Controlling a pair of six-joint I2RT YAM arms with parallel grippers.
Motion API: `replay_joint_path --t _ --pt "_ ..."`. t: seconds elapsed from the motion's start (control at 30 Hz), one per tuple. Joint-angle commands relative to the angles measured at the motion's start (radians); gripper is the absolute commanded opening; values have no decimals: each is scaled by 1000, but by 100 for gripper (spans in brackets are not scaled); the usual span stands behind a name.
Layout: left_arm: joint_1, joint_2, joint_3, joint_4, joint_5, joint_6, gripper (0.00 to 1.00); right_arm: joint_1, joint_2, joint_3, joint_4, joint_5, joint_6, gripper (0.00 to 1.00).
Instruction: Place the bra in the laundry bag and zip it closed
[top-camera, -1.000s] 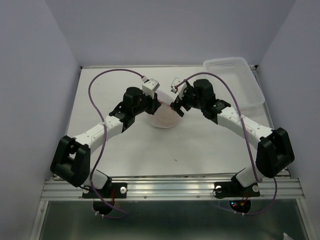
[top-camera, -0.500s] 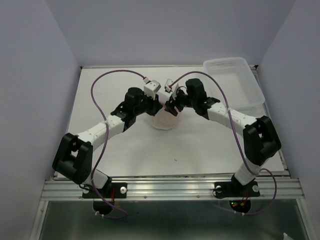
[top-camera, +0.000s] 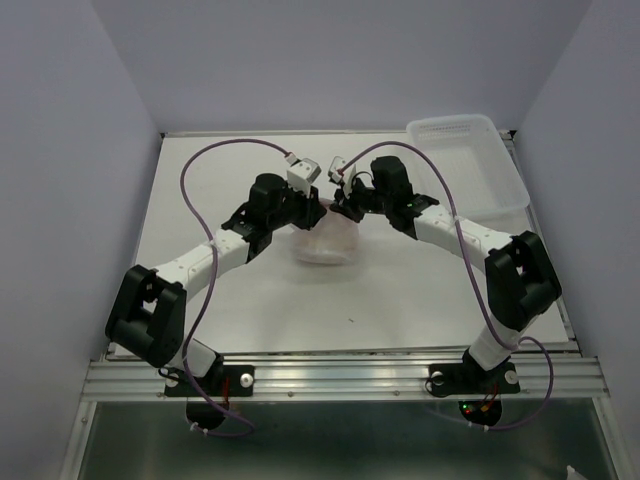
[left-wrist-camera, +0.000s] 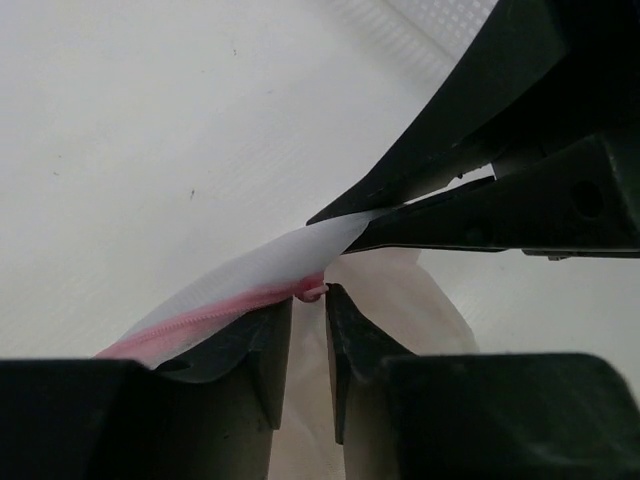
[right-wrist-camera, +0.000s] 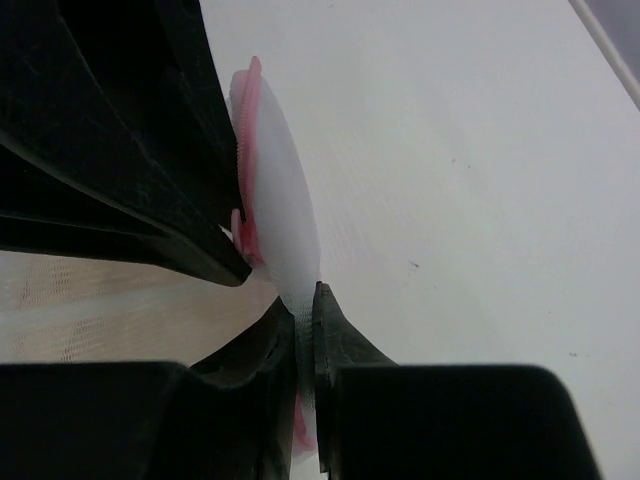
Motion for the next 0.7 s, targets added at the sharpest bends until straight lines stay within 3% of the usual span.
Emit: replay_joint_path --t 0.0,0.2,0.43,0.67 --pt "-1 -40 19 6 16 3 43 -1 -18 23 74 34 11 3" --pt "-1 -106 -33 1 -29 -12 71 -1 -44 5 58 43 11 6" --pt "0 -135 -26 6 -35 -27 71 -1 -46 8 33 57 20 9" --pt "-1 -81 19 -3 7 -18 51 -1 -52 29 19 78 52 11"
